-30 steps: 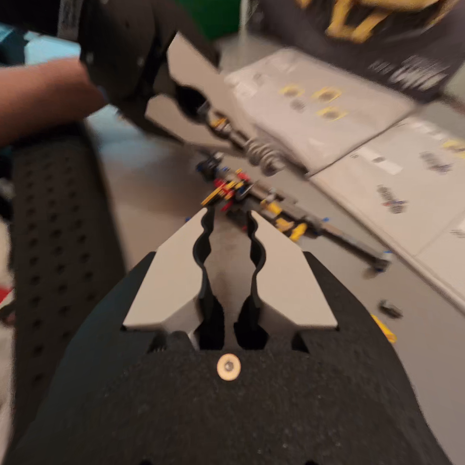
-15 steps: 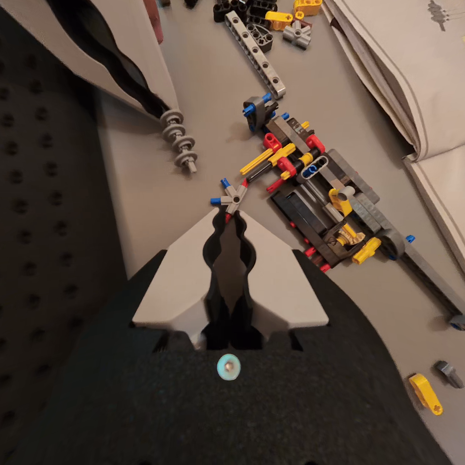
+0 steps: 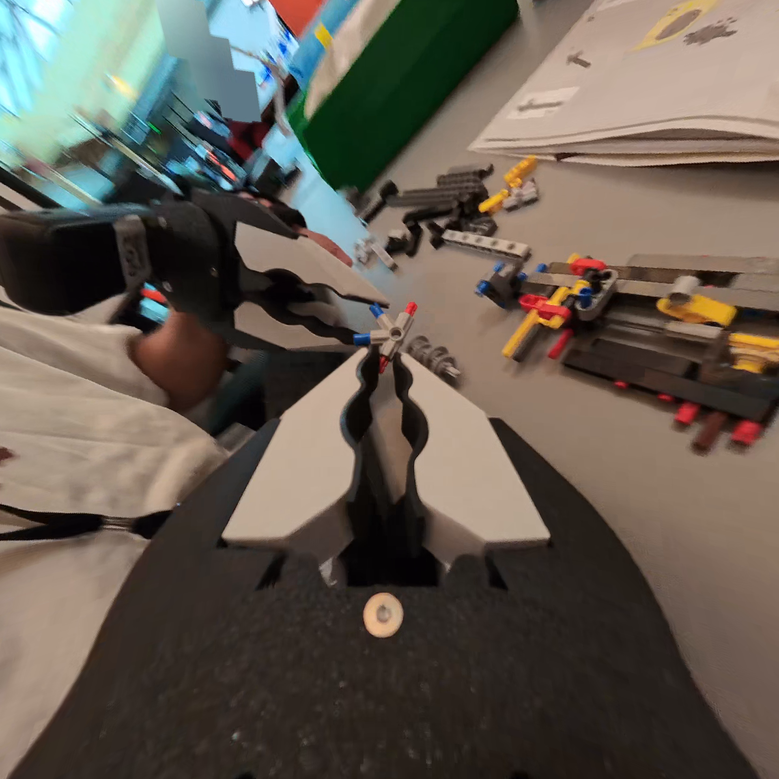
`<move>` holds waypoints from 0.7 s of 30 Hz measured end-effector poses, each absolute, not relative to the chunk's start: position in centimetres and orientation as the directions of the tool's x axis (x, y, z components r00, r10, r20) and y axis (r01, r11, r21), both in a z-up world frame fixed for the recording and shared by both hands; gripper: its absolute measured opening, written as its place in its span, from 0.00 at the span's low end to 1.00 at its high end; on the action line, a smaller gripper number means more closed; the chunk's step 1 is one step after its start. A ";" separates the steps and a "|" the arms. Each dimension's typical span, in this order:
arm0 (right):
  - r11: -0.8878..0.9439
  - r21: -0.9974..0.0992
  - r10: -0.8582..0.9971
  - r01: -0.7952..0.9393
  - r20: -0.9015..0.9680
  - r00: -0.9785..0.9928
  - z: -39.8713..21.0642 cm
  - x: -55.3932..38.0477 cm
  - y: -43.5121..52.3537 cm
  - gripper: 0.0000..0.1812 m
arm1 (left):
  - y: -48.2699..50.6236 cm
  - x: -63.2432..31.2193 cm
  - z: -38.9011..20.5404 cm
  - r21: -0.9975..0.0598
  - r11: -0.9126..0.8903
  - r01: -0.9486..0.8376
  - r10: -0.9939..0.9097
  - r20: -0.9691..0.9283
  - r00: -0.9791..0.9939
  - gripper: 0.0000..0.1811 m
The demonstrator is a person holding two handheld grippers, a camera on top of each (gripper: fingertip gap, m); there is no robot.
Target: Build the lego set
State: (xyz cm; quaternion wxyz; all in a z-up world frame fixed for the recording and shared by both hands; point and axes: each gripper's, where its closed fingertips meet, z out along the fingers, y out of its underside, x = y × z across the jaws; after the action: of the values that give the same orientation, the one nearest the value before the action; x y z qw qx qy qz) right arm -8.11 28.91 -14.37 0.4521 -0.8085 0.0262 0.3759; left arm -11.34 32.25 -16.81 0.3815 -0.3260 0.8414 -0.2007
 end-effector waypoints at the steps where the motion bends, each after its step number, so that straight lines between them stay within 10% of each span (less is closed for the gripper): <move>1: -0.583 -0.693 0.302 -0.423 -0.669 0.679 -13.8 -8.4 29.0 0.03 | 31.6 -10.8 -15.3 -0.640 0.680 -0.358 -0.725 -0.511 -0.463 0.12; 15: -0.588 -0.521 0.409 -0.619 -0.851 0.329 -10.2 -10.3 28.2 0.03 | 29.2 -9.4 -10.6 -0.904 0.388 -0.177 -0.878 -0.304 -0.371 0.08; 21: -0.524 -0.684 0.595 -0.508 -0.720 0.356 -8.3 -11.3 26.7 0.05 | 26.7 -11.1 -9.0 -0.990 0.082 -0.112 -0.759 0.011 -0.651 0.04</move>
State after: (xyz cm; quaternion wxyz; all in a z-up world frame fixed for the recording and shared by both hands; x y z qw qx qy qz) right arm -11.26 26.70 -8.26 0.4867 -0.6643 -0.0329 0.5664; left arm -11.06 26.71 -8.96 0.2706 -0.3183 0.6839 -0.5981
